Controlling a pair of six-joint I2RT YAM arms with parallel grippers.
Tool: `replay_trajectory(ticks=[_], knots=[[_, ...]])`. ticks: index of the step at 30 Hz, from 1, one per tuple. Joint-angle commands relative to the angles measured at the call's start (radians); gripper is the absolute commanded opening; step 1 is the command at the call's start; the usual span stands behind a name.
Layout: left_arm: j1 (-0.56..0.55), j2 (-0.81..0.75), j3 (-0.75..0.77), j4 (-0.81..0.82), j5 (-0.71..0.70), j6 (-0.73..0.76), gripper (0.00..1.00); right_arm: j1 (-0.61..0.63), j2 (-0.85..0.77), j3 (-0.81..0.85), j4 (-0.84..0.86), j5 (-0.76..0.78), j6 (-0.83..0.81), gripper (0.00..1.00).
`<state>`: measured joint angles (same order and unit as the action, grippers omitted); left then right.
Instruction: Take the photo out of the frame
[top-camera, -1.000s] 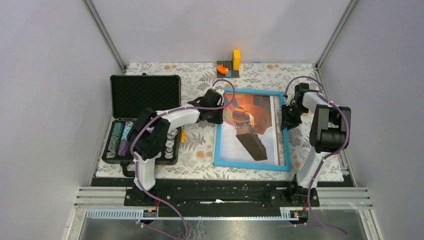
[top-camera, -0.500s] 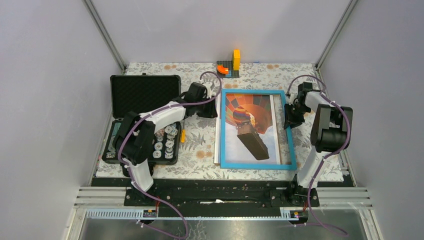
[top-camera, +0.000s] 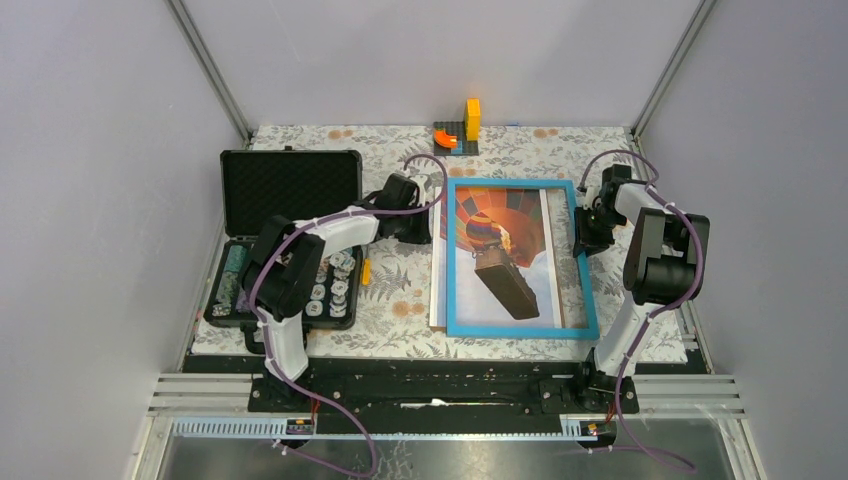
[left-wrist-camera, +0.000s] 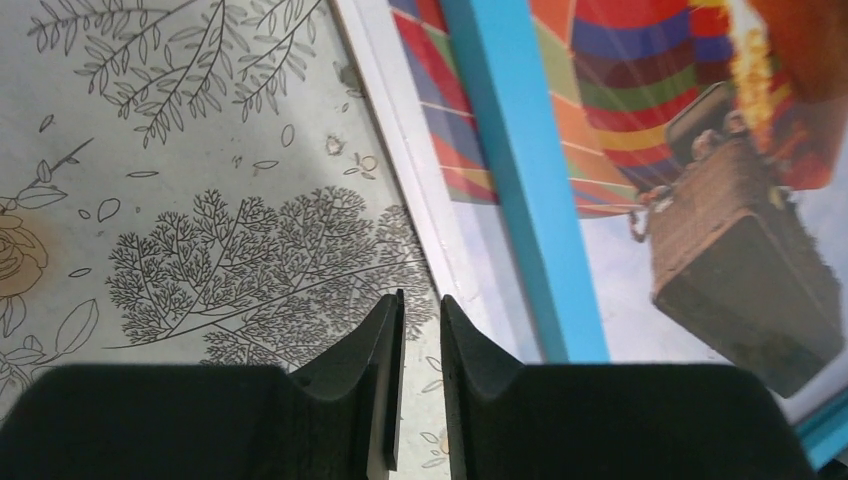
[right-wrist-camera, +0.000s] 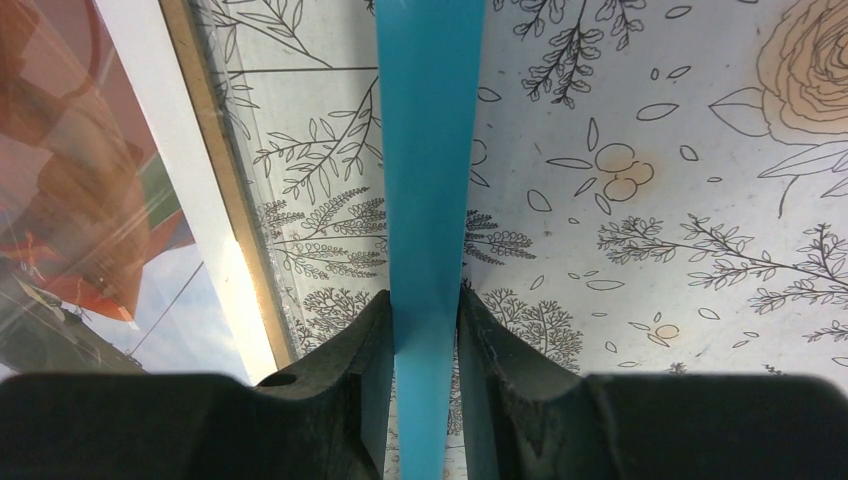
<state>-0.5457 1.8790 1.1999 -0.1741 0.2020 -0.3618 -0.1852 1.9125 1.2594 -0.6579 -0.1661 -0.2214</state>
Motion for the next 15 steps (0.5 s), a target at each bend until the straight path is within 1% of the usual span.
replay_trajectory(ticks=[1,6,10,15], knots=[[-0.013,0.032,0.023,0.018,-0.047,0.038,0.22,-0.017,0.019,-0.006,0.037,0.040,-0.015,0.00],[-0.004,0.028,-0.023,0.056,0.045,0.006,0.23,-0.018,0.022,-0.010,0.041,0.032,-0.015,0.00],[0.034,0.003,-0.099,0.125,0.150,-0.038,0.30,-0.019,0.017,-0.020,0.049,0.036,-0.018,0.00],[0.065,-0.006,-0.174,0.197,0.252,-0.068,0.32,-0.019,0.013,-0.020,0.048,0.034,-0.018,0.00]])
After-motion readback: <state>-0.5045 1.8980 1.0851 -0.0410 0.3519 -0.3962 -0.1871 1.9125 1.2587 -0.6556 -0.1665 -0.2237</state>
